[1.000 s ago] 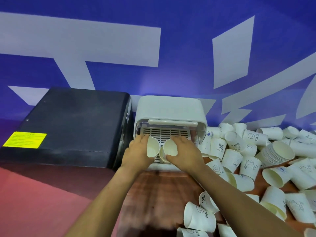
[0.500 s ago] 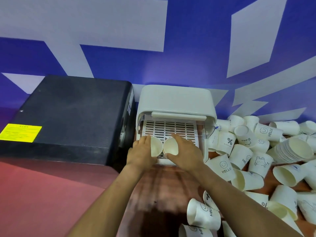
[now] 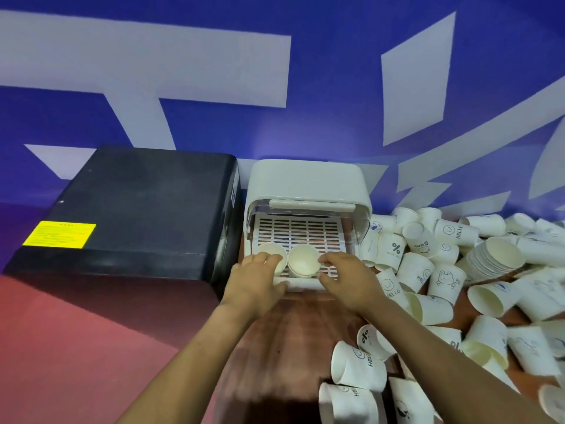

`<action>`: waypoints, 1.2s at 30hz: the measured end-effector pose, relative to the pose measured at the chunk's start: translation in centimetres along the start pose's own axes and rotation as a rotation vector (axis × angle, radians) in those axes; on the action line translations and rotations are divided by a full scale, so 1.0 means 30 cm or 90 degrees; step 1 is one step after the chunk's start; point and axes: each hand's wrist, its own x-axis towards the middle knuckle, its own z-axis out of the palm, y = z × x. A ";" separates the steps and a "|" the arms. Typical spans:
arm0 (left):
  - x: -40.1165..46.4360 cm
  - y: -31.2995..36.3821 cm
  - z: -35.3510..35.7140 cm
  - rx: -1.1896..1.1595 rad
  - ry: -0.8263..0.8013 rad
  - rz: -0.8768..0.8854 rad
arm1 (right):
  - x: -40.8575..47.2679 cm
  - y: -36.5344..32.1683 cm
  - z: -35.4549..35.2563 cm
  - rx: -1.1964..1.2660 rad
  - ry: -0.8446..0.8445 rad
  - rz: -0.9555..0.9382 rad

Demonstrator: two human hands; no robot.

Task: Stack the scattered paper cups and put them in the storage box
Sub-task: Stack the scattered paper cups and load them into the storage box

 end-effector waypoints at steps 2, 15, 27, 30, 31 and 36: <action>-0.044 0.016 -0.004 0.004 0.000 0.017 | -0.050 0.002 -0.015 0.001 0.000 0.012; -0.218 0.186 0.127 -0.023 -0.089 0.144 | -0.362 0.143 -0.010 0.020 -0.009 0.159; -0.181 0.375 0.316 0.042 -0.249 0.047 | -0.401 0.419 -0.039 -0.042 -0.086 0.048; -0.169 0.417 0.348 0.061 -0.270 0.034 | -0.384 0.447 -0.013 -0.088 -0.103 -0.038; -0.166 0.425 0.361 0.063 -0.280 0.025 | -0.377 0.450 -0.002 -0.099 -0.114 -0.058; -0.150 0.432 0.417 0.092 -0.299 -0.019 | -0.336 0.454 0.046 -0.165 -0.151 -0.121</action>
